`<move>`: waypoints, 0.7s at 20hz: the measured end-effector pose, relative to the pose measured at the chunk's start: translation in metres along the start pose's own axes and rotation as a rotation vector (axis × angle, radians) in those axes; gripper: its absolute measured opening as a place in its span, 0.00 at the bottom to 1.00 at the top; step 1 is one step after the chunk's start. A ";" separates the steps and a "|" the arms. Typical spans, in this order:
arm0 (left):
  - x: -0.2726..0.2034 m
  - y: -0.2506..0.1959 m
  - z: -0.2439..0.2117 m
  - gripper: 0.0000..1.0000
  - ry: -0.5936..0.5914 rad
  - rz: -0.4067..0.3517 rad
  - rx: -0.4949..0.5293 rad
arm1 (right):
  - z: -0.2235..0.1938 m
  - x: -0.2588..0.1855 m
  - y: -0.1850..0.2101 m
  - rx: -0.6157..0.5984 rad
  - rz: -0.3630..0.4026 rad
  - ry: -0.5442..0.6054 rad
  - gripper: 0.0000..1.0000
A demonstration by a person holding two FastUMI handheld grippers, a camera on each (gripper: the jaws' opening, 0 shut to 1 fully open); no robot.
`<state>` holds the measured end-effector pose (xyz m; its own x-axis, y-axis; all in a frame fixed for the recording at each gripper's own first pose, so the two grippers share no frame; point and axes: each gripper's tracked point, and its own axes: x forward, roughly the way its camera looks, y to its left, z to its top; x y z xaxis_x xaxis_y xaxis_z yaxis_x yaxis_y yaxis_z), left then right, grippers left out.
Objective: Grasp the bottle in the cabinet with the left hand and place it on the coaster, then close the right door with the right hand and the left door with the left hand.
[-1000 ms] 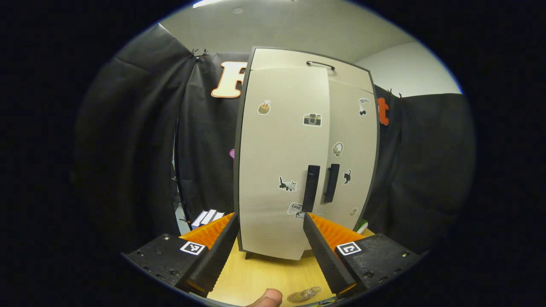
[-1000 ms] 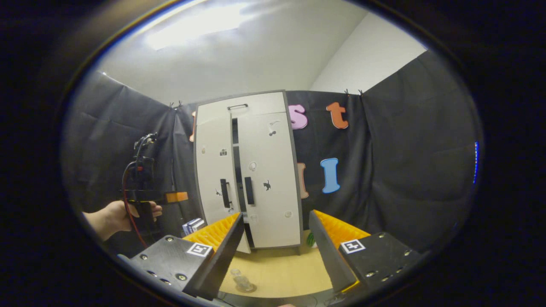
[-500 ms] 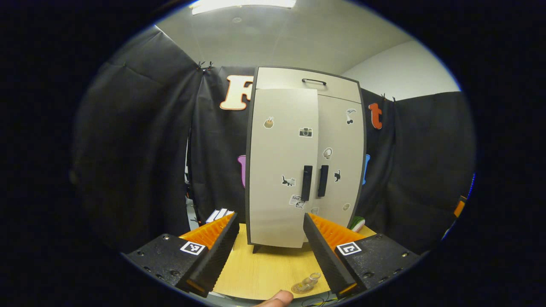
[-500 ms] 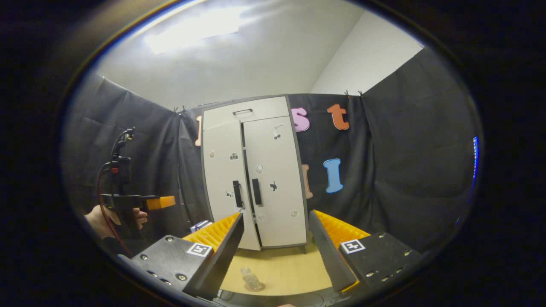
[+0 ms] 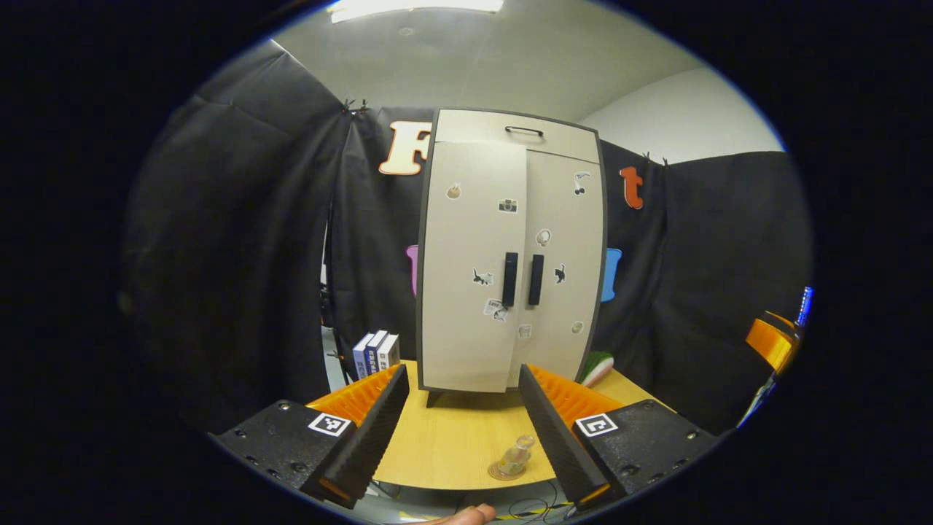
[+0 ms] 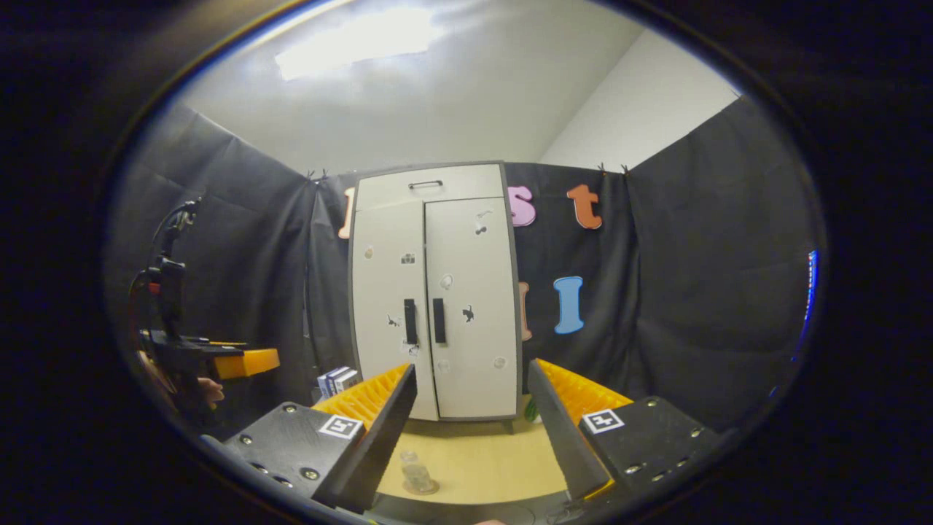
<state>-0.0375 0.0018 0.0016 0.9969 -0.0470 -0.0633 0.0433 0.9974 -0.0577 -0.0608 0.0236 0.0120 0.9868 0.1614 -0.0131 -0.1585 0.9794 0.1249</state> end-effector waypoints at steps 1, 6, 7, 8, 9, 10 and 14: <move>0.000 0.001 0.000 0.96 0.002 0.004 0.001 | -0.002 -0.001 0.001 0.007 0.002 0.007 0.94; 0.003 0.001 0.017 0.96 -0.056 0.000 -0.022 | 0.002 -0.006 -0.005 0.006 -0.019 -0.008 0.94; 0.003 0.002 0.024 0.92 -0.093 0.000 -0.018 | 0.001 -0.007 -0.004 0.010 -0.021 -0.001 0.94; 0.003 0.001 0.032 0.96 -0.126 -0.005 -0.016 | 0.004 -0.008 -0.006 0.014 -0.029 -0.003 0.94; 0.004 -0.001 0.035 0.92 -0.148 -0.016 -0.013 | 0.009 -0.010 -0.008 0.018 -0.033 -0.015 0.94; 0.005 -0.005 0.034 0.96 -0.148 -0.028 -0.008 | 0.013 -0.012 -0.005 0.026 -0.027 -0.020 0.94; 0.004 -0.011 0.038 0.96 -0.148 -0.032 -0.003 | 0.016 -0.021 0.002 0.026 -0.015 -0.019 0.94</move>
<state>-0.0310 -0.0072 0.0397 0.9938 -0.0698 0.0861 0.0751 0.9954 -0.0603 -0.0814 0.0198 0.0282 0.9896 0.1441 0.0039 -0.1430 0.9782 0.1505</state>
